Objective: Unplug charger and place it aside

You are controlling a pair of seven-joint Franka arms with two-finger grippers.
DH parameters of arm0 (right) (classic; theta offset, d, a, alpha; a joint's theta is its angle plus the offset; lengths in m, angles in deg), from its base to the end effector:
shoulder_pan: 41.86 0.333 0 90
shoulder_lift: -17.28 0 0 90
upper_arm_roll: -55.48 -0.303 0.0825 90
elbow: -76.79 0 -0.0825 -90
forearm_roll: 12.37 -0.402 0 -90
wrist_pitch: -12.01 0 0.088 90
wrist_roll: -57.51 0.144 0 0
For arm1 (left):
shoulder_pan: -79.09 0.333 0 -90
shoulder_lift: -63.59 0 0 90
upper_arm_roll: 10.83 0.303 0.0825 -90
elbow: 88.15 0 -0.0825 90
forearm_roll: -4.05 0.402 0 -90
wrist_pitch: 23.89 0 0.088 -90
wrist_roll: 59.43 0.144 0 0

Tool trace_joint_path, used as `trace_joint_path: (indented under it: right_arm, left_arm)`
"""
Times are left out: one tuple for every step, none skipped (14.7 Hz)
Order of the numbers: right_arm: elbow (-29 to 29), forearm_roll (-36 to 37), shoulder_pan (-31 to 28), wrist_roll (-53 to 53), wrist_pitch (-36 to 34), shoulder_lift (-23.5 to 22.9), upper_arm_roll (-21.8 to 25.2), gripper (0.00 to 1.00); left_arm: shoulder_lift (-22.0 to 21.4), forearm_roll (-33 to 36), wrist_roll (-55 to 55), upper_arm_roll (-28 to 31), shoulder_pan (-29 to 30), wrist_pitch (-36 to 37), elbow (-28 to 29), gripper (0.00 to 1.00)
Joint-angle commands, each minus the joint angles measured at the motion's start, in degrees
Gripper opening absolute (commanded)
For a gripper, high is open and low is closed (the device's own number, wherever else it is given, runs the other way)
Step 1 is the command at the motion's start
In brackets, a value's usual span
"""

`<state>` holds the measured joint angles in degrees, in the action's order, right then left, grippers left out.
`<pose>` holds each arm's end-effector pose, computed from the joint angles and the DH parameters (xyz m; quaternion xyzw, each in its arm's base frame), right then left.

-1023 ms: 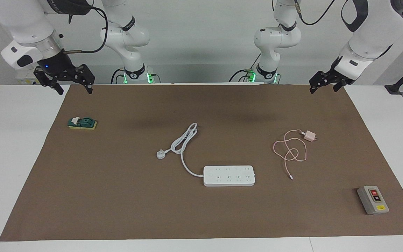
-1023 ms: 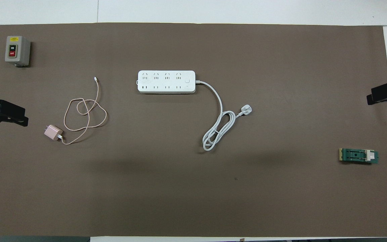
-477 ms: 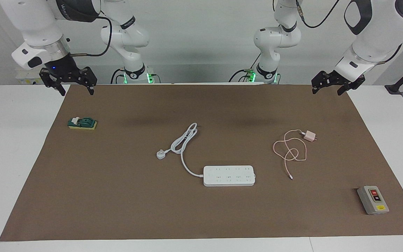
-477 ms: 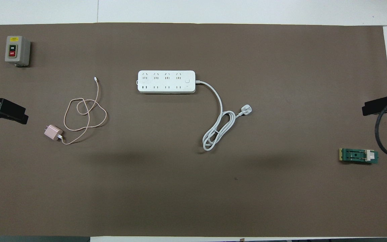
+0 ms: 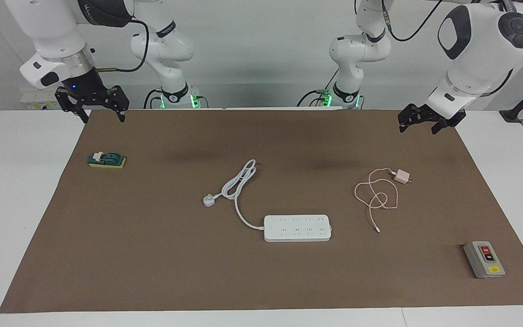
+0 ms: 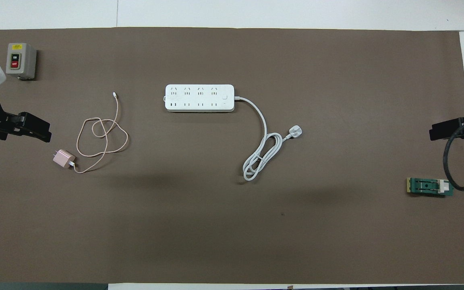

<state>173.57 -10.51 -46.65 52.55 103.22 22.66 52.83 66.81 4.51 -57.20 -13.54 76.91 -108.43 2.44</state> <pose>0.5447 -0.0240 0.5708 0.9995 0.0249 -0.0028 0.0183 0.5677 -0.0468 0.5302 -0.9948 0.0619 0.0807 0.0046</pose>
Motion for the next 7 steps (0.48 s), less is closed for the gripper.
trace_joint_path:
  right_arm:
    - [1.74, -0.53, -0.13, 0.91, -0.86, 1.48, -0.25, 1.00]
    - [1.74, -0.62, -0.13, 0.91, -0.95, 1.48, -0.25, 1.00]
    - [1.74, -0.62, -0.13, 0.82, -1.04, 1.57, -0.25, 1.00]
    - [1.74, -0.62, -0.13, 0.74, -1.13, 1.48, -0.25, 1.00]
    - [1.74, -0.62, -0.13, 0.74, -1.13, 1.48, -0.25, 1.00]
    - [1.74, -0.71, -0.04, 1.00, -1.21, 1.57, -0.25, 1.00]
    - [1.74, -1.06, 0.13, 1.09, -1.21, 1.57, -0.25, 1.00]
  left_arm:
    - [-0.49, 0.95, -3.27, 0.08, -0.72, -0.01, -1.20, 1.00]
    - [-0.93, 0.43, -3.02, 0.60, -0.37, -0.36, -1.29, 1.00]
    - [-0.68, 0.33, -2.84, 0.60, -0.02, -0.62, -1.20, 1.00]
    - [-0.06, 0.16, -2.93, 0.34, 0.60, -0.63, -1.55, 1.00]
    - [0.03, 0.16, -2.93, 0.43, 0.34, -0.54, -1.90, 1.00]
    - [0.03, -0.02, -2.93, 0.51, 0.25, -0.80, -1.99, 1.00]
    - [0.03, -0.02, -2.93, 0.43, 0.25, -0.89, -1.91, 1.00]
